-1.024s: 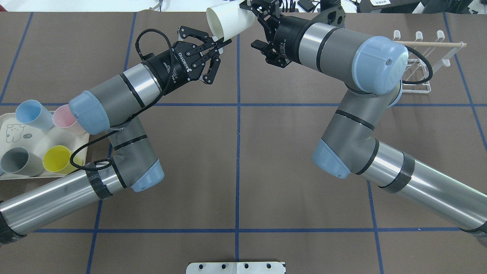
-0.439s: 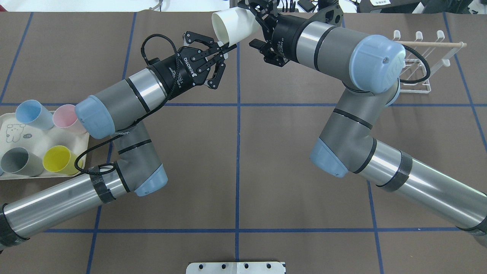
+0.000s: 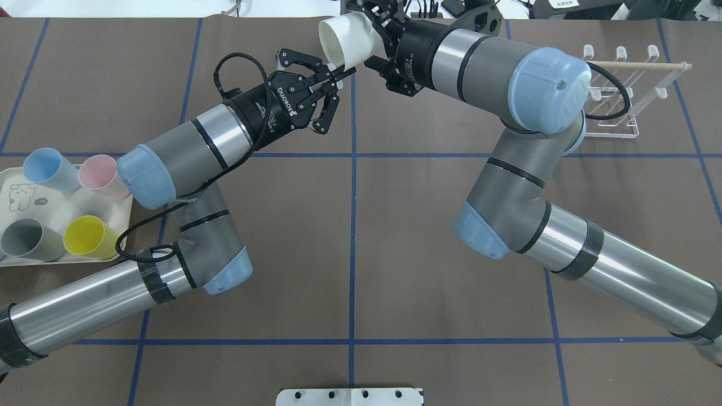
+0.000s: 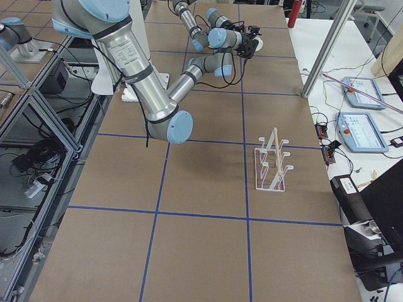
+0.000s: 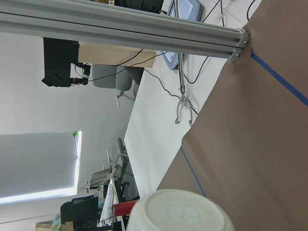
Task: Transfer IKEA cup to right arm and place on rack
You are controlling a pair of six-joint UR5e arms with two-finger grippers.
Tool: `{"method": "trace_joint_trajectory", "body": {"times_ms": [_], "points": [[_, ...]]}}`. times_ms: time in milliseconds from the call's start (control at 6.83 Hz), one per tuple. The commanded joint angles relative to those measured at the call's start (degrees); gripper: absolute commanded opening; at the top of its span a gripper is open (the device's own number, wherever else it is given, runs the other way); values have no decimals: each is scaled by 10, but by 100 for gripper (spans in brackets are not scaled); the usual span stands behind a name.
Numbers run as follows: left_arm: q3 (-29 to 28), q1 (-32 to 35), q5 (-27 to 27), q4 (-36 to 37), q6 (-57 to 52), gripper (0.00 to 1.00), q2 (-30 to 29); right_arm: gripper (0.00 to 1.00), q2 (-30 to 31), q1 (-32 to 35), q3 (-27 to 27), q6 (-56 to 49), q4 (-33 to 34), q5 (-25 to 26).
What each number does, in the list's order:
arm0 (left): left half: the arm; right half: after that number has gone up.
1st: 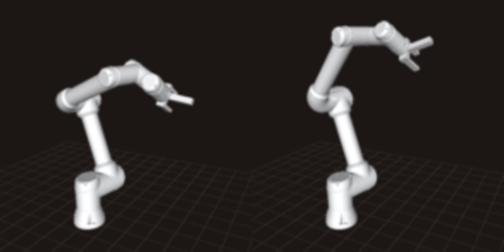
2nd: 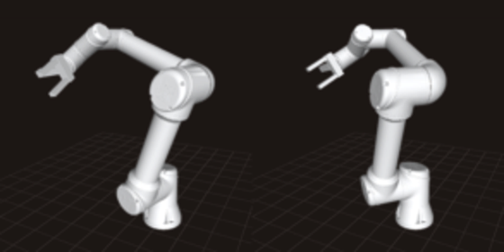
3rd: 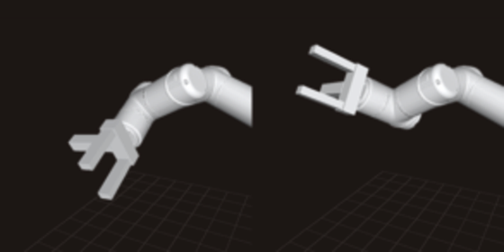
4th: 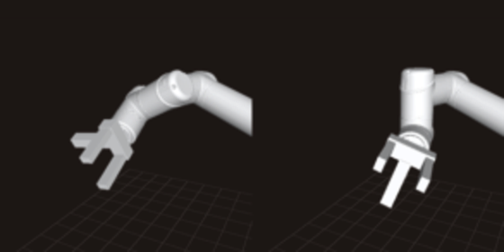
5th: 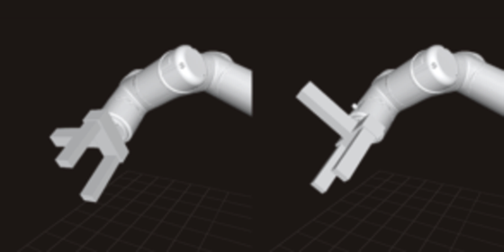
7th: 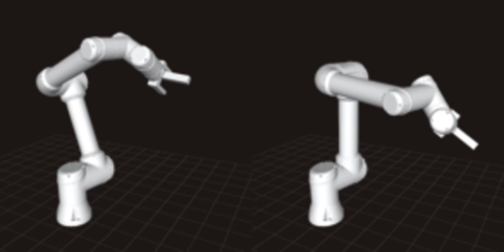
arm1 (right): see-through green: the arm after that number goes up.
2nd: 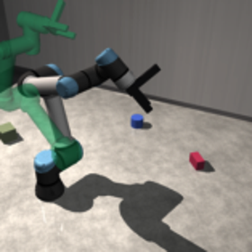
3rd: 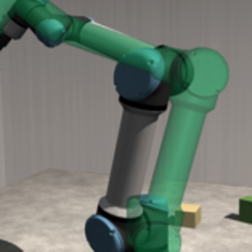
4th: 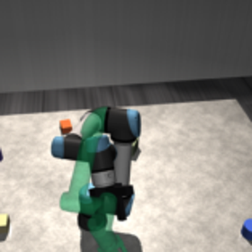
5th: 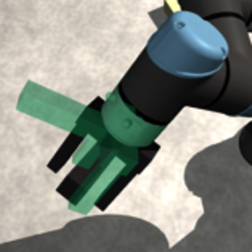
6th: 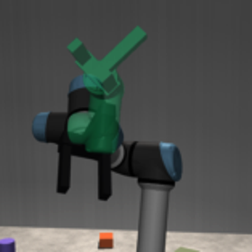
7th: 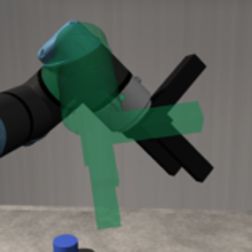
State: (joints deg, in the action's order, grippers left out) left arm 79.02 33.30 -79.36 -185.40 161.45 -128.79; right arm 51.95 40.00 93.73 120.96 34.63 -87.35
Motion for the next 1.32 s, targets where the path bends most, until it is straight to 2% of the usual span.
{"method": "trace_joint_trajectory", "body": {"times_ms": [0, 146, 293, 585, 878, 1171], "points": [[0, -3, 3, -1, 1, 0, 0, 33, -1, 1, -1, 6, -2, -1], [-6, -3, 2, -2, 1, 52, 1, 0, 0, 2, -3, 2, -2, -4], [-11, -2, 3, -2, -2, 100, 3, 0, 0, 4, -5, 3, -1, -4], [-11, -1, 2, -3, -7, 100, 5, 0, 0, 18, -4, 5, -1, -4], [-8, 5, 1, -5, -17, 100, 6, 0, 22, 73, -4, -11, 2, -14], [-4, 18, -6, -2, -121, 100, 6, 0, 63, 167, -10, -50, 14, -105]]}}
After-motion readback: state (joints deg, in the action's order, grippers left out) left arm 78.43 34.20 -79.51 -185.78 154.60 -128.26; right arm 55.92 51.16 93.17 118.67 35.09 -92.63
